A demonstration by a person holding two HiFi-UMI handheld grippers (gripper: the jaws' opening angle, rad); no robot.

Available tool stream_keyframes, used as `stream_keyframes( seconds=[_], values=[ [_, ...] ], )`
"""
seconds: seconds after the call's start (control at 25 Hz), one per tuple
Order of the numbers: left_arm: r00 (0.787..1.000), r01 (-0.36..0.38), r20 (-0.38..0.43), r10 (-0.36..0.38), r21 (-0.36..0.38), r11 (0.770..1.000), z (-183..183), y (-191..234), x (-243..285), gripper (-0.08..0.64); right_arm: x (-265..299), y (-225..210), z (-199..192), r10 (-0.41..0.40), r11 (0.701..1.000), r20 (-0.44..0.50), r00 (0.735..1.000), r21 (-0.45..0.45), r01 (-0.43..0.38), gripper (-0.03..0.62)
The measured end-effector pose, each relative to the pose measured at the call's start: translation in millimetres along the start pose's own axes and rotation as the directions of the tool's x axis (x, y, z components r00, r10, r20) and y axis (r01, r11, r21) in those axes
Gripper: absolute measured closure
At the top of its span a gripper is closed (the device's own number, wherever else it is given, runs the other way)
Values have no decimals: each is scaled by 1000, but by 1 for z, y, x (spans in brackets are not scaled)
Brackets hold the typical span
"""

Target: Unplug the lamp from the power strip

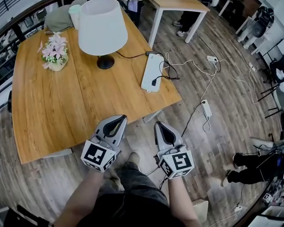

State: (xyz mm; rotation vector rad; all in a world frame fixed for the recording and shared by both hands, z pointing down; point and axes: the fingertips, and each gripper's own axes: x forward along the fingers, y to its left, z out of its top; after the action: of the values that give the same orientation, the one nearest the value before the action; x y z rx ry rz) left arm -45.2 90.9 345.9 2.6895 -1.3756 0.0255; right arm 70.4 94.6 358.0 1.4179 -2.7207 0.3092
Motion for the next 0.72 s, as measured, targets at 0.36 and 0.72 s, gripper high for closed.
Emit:
stream_keyframes(
  seconds=[0.36,0.72],
  values=[
    [1000,-22,-18,23,13,1000,-6,11,43,563,21,-43,-6,13,1000,-30,999,14,-12,584],
    [999,7,-45,-5,43,999,-9,20,71,563,50,-48,-14,41,999,-62,997,29,-39,584]
  ],
)
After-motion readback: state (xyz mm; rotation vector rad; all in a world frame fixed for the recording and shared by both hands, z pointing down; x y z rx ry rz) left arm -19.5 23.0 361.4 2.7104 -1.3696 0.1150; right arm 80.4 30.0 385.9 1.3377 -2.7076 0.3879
